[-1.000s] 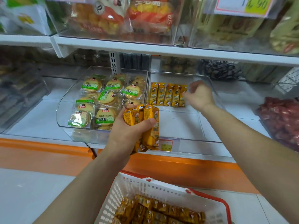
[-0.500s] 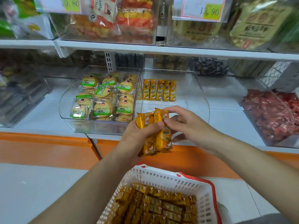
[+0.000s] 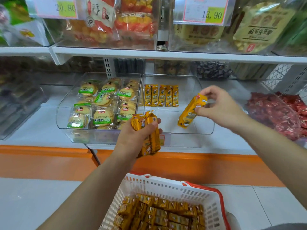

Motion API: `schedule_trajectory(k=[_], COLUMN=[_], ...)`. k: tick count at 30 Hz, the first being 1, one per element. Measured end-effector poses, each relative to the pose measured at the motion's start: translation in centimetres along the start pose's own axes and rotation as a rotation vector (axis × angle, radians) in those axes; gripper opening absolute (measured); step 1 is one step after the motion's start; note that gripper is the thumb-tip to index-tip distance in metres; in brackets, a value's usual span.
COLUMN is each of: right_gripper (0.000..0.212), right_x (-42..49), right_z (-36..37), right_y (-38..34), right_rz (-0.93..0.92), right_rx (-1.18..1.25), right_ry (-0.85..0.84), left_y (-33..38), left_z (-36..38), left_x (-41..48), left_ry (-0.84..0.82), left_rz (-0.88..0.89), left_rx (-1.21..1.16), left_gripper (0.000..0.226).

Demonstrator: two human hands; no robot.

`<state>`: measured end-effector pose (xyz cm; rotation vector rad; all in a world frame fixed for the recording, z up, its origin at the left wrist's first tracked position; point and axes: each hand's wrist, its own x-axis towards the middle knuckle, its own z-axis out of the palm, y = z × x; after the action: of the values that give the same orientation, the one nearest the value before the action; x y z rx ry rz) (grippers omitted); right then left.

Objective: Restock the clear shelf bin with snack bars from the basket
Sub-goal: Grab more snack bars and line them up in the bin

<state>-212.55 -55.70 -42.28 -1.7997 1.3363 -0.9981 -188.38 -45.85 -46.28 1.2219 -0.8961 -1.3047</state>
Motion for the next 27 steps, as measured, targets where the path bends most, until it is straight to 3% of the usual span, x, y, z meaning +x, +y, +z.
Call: schedule_trajectory(k=[4, 7, 9, 14, 20, 24, 27], right_gripper=[0.040, 0.033, 0.041, 0.045, 0.029, 0.017, 0.027], right_x=[5.4, 9.9, 12.6, 17.6, 19.9, 20.2, 19.8], right_z=[-0.1, 0.4, 0.9, 1.4, 2.5, 3.2, 3.3], right_y=[1.1, 2.1, 2.8, 3.9, 5.0, 5.2, 5.0], right_rz=[-0.093, -0.167, -0.163, -0.063, -0.085, -0.091, -0.113], right_rx=[-0.249, -0.663, -0.831, -0.940, -1.022, -1.128, -1.278], right_ry=[-0.084, -0.166, -0.183, -0.179, -0.133, -0.185, -0.159], left_y=[0.5, 0.7, 0.5, -0.5, -1.0, -1.3, -1.4], left_z=[-0.8, -1.0, -1.1, -1.1, -0.5, -0.5, 0.0], left_x=[1.3, 2.3, 2.9, 3.7, 4.0, 4.6, 4.6], left_ry=[0.029, 0.038, 0.045, 0.065, 0.046, 0.080, 0.096], left_rz=[0.077, 0.086, 0.087, 0.085, 0.061, 0.038, 0.030], left_rx=[0.103, 0.109, 0.118, 0.103, 0.090, 0.058, 0.045], left_gripper=[0.030, 0.031, 0.031, 0.027, 0.050, 0.038, 0.031])
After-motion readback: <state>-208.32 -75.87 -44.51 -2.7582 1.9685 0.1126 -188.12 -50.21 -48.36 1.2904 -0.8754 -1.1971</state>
